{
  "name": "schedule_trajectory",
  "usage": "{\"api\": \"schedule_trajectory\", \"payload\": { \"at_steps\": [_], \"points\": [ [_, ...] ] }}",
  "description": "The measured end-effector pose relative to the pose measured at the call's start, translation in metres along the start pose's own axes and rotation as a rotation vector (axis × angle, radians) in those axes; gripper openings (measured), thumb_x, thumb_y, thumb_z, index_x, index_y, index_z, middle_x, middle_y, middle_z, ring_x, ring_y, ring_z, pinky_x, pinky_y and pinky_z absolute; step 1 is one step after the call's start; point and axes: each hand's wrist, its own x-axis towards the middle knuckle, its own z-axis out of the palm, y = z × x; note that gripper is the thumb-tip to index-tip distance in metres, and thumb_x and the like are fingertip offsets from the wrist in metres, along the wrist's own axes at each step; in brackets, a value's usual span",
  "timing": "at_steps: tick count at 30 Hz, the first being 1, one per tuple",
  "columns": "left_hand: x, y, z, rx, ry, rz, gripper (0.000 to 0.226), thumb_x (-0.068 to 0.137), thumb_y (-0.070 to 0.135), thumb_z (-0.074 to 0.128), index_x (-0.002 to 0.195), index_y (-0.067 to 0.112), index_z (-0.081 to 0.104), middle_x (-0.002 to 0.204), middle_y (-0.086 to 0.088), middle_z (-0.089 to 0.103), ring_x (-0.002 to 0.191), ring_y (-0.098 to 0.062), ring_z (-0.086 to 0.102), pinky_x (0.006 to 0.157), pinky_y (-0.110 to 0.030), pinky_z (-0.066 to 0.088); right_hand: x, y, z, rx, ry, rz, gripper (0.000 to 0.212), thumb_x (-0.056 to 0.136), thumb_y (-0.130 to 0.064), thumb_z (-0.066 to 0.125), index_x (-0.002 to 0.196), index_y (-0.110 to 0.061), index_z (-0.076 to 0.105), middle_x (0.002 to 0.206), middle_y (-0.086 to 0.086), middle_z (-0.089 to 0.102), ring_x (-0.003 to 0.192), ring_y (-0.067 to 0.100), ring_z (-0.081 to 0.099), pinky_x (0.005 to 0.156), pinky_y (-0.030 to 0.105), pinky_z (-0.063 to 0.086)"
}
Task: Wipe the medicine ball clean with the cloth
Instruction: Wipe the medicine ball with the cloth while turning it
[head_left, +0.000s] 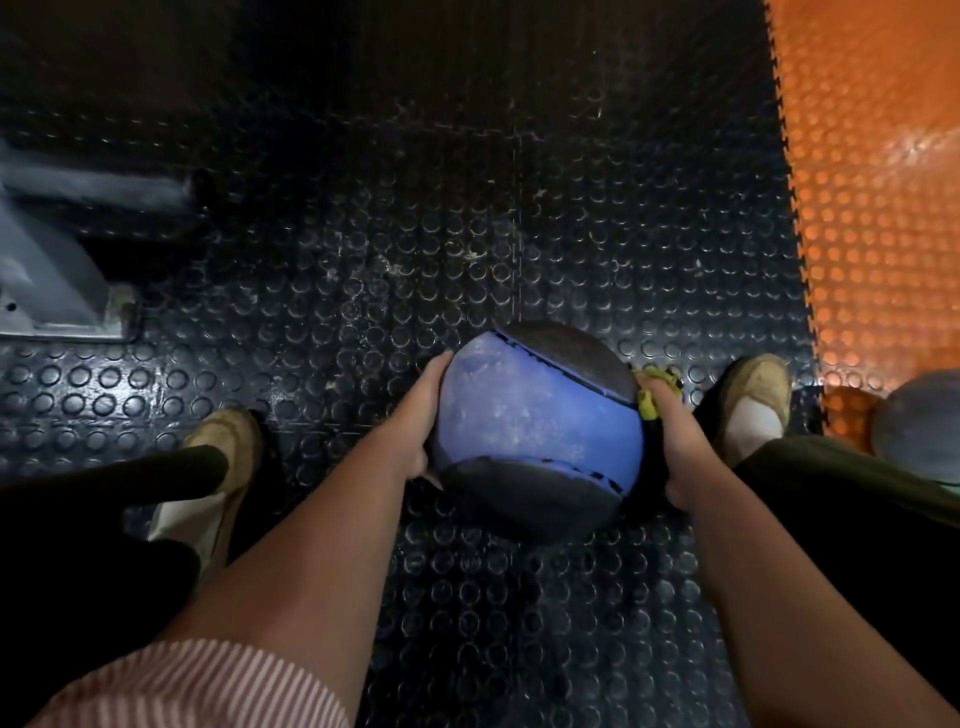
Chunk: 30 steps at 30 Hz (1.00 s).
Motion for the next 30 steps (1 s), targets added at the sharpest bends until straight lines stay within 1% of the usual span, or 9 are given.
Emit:
{"api": "schedule_trajectory", "payload": {
  "at_steps": [4,7,12,16,20,22,24,27,30],
  "points": [
    [-0.013,-0.009,0.010,0.030,0.020,0.030,0.051,0.089,0.069,0.040,0.091,0.028,0.069,0.089,-0.002,0.072,0.085,-0.023,0.065,0.070,-0.034,0.049,0.012,0.009,-0.005,0.089,0.007,-0.047,0.032,0.088,-0.046,0.054,0.096,-0.019,0.068,0.075,0.004,0.072,0.063,0.023,0.067,0.064,0.030,0.049],
    [-0.019,-0.012,-0.003,-0.065,0.033,0.131,0.047,0.094,0.061,0.039,0.085,0.026,0.069,0.072,0.003,0.074,0.066,-0.016,0.069,0.060,-0.026,0.045,0.019,0.014,0.012,0.105,-0.064,-0.057,0.030,0.087,-0.045,0.054,0.097,-0.019,0.068,0.083,0.006,0.072,0.069,0.024,0.068,0.064,0.029,0.050],
    [-0.033,-0.007,-0.054,-0.221,0.132,0.307,0.044,0.094,0.058,0.044,0.094,0.023,0.071,0.088,0.001,0.076,0.071,-0.012,0.072,0.066,-0.027,0.049,0.016,0.021,0.075,0.093,-0.219,0.021,0.033,0.089,-0.047,0.052,0.096,-0.020,0.070,0.089,0.007,0.073,0.079,0.025,0.068,0.070,0.030,0.051],
    [-0.043,-0.018,-0.080,-0.331,0.243,0.313,0.047,0.089,0.065,0.049,0.101,0.025,0.071,0.095,-0.001,0.076,0.085,-0.022,0.072,0.069,-0.032,0.052,0.004,0.018,0.113,0.017,-0.157,-0.054,0.039,0.080,-0.050,0.056,0.100,-0.019,0.069,0.107,0.011,0.069,0.100,0.031,0.064,0.088,0.043,0.051],
    [-0.043,-0.028,-0.079,-0.337,0.328,0.274,0.087,0.060,0.089,0.053,0.129,0.036,0.055,0.124,0.000,0.066,0.106,-0.027,0.066,0.088,-0.047,0.054,-0.003,-0.001,0.121,-0.091,-0.136,-0.188,0.042,0.080,-0.048,0.057,0.110,-0.021,0.066,0.110,0.004,0.066,0.103,0.024,0.060,0.100,0.046,0.044],
    [-0.046,-0.027,-0.074,-0.132,0.518,0.339,0.083,0.069,0.084,0.046,0.137,0.036,0.045,0.140,-0.003,0.052,0.123,-0.029,0.053,0.105,-0.050,0.041,-0.005,-0.005,0.118,-0.139,-0.130,-0.243,0.033,0.082,-0.047,0.058,0.105,-0.024,0.067,0.110,-0.001,0.065,0.104,0.021,0.058,0.101,0.043,0.042],
    [-0.057,-0.019,-0.064,0.318,0.686,0.509,0.058,0.095,0.061,0.038,0.146,0.034,0.037,0.155,-0.007,0.031,0.141,-0.028,0.030,0.117,-0.045,0.021,-0.010,-0.007,0.116,-0.179,-0.103,-0.300,0.027,0.080,-0.051,0.059,0.090,-0.027,0.065,0.107,-0.004,0.064,0.104,0.020,0.057,0.100,0.041,0.041],
    [-0.064,0.001,-0.046,0.909,0.584,0.878,0.050,0.100,0.049,0.034,0.148,0.036,0.032,0.160,0.001,0.019,0.148,-0.021,0.011,0.119,-0.044,0.005,-0.014,-0.005,0.112,-0.215,-0.052,-0.325,0.054,0.065,-0.065,0.051,0.100,-0.025,0.064,0.108,-0.004,0.064,0.104,0.021,0.057,0.101,0.045,0.040],
    [-0.053,0.016,-0.028,1.095,0.503,1.000,0.041,0.104,0.036,0.036,0.144,0.035,0.041,0.156,0.010,0.030,0.146,-0.015,0.017,0.116,-0.033,0.006,-0.019,0.002,0.103,-0.239,-0.069,-0.375,0.061,0.061,-0.063,0.046,0.103,-0.022,0.065,0.109,-0.004,0.065,0.106,0.020,0.057,0.102,0.046,0.039]
  ]
}}
